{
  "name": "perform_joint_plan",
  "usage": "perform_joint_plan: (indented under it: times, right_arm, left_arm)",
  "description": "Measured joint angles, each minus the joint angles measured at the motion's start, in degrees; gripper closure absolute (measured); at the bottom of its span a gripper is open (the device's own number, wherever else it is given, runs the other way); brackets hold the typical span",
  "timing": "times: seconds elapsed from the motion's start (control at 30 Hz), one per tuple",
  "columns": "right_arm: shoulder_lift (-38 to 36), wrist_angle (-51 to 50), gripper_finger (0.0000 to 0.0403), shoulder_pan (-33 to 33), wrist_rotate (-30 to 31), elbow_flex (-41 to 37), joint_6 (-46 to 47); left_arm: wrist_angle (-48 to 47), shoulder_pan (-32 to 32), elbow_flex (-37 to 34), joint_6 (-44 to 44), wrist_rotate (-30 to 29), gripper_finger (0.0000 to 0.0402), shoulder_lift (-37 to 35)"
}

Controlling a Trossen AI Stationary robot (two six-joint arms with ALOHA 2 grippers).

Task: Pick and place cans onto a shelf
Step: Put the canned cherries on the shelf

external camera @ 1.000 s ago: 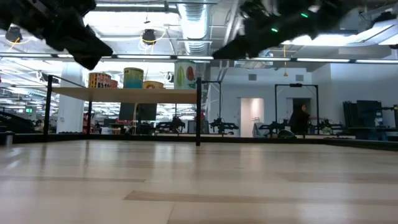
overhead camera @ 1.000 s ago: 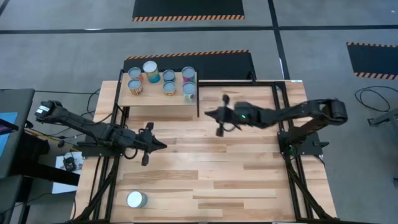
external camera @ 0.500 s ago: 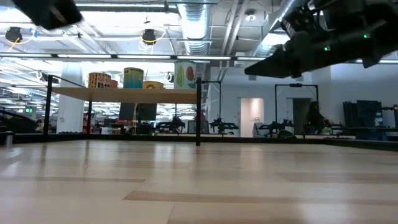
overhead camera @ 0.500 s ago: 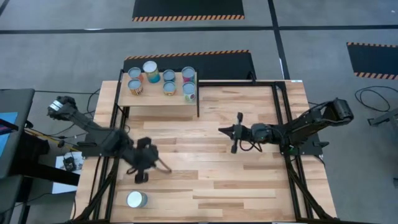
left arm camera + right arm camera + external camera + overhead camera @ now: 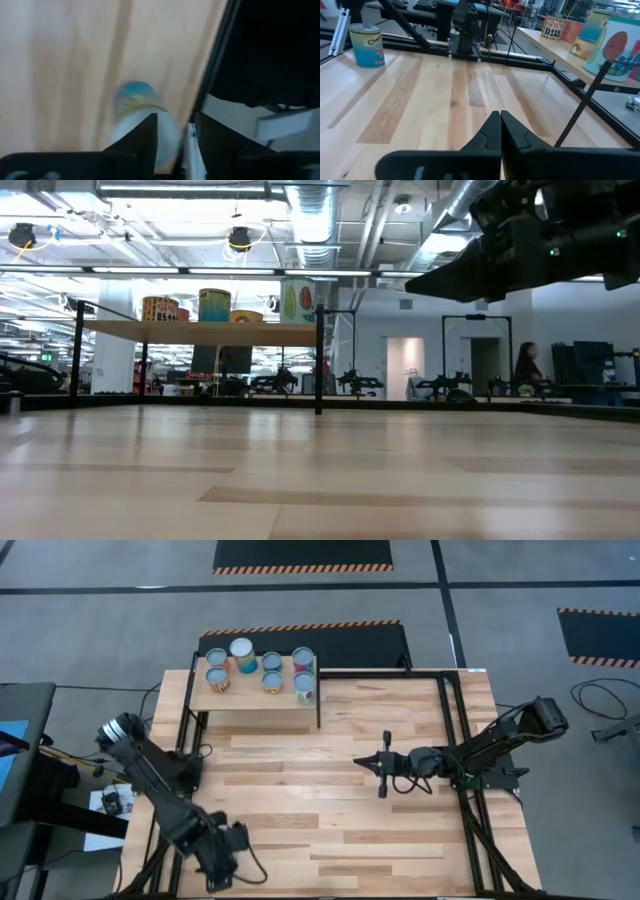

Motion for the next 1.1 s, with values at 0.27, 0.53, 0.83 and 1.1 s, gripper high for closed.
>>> perform_joint_plan:
  times: [0.27, 0.53, 0.83, 1.1]
  right_arm:
    - [0.0, 0.0, 0.0393, 0.2, 0.0, 0.0, 0.0]
    - [0.0, -0.1, 0.0393, 0.2, 0.0, 0.0, -0.2]
    - [0.0, -0.2, 0.0393, 0.2, 0.0, 0.0, -0.5]
    - [0.0, -0.2, 0.0393, 0.2, 0.0, 0.0, -0.5]
  left_arm:
    - [0.0, -4.4, 5.7, -10.9, 1.5, 0.0254, 7.4]
    - [-3.1, -6.1, 5.9, -17.1, -1.5, 0.0261, 9.4]
    - [-6.2, -6.3, 5.9, -19.0, -4.2, 0.0263, 9.6]
    - [-5.4, -6.8, 4.9, -22.7, -4.9, 0.0263, 10.1]
